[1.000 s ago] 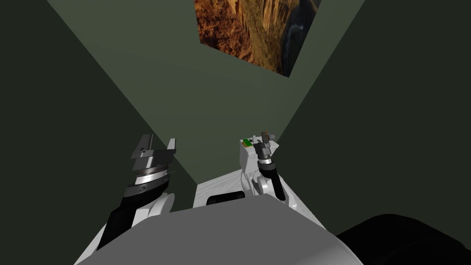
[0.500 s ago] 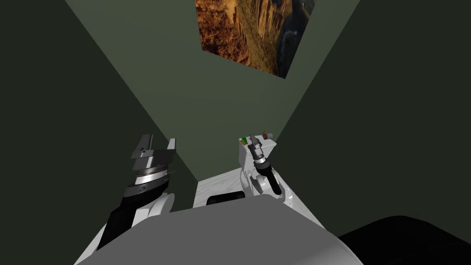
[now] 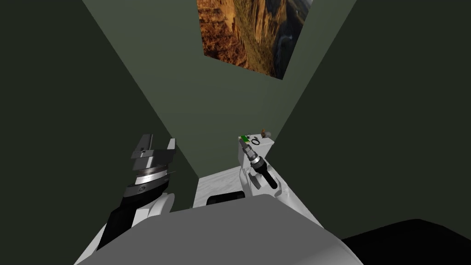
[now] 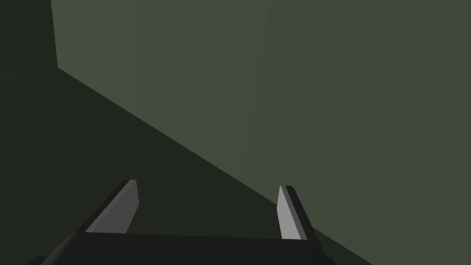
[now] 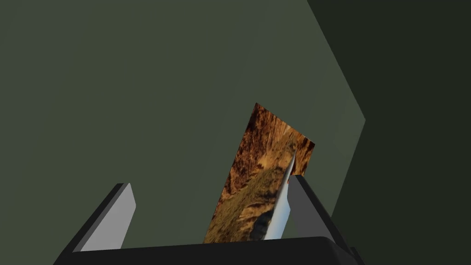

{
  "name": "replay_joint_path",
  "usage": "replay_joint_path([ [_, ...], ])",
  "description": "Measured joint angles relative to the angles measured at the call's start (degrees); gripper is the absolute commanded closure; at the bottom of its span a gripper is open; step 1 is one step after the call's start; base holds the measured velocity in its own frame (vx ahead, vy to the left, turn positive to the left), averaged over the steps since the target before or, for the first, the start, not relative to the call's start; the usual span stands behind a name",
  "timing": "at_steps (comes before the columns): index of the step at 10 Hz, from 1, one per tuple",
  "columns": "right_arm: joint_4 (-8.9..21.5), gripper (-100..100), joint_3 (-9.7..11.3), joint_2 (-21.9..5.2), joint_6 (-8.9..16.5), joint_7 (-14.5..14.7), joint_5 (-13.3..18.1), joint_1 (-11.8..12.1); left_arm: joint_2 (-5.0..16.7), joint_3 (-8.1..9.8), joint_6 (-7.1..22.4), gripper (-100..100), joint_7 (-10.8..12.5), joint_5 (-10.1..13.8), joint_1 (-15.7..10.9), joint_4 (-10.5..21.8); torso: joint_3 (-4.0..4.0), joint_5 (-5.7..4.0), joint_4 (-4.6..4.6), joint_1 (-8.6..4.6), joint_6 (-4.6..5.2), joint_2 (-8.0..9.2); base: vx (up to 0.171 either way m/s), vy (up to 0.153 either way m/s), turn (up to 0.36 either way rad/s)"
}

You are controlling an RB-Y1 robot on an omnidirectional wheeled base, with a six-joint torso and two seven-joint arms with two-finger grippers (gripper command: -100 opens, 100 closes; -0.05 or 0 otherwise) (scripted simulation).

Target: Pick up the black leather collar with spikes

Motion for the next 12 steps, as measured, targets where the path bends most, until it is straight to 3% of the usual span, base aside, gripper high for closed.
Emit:
replay_joint_path([
  [2,2.2,-100,2.6,-3.8,1.4,1.5,3.3,-3.3,0.0,0.00,0.0,0,0.0,0.0,0.0,0.0,0.04,0.01,0.01,0.03,-0.01,0.08,-0.099,-0.019,0.037],
  [5,5.9,-100,5.2,-7.6,1.5,3.6,7.6,-6.4,0.0,0.00,0.0,0,0.0,0.0,0.0,0.0,-0.02,0.01,-0.01,0.05,0.00,-0.05,-0.070,-0.018,0.028],
  [7,8.3,-100,7.7,-11.3,3.2,4.6,11.0,-10.0,0.0,0.00,0.0,0,0.0,0.0,0.0,0.0,0.00,0.01,0.00,0.03,-0.01,0.01,-0.087,-0.016,0.038],
  [12,14.7,-100,11.8,-17.6,4.4,7.7,18.3,-15.2,0.0,0.00,0.0,0,0.0,0.0,0.0,0.0,-0.07,0.02,-0.02,0.10,0.01,-0.13,-0.057,-0.001,0.030],
])
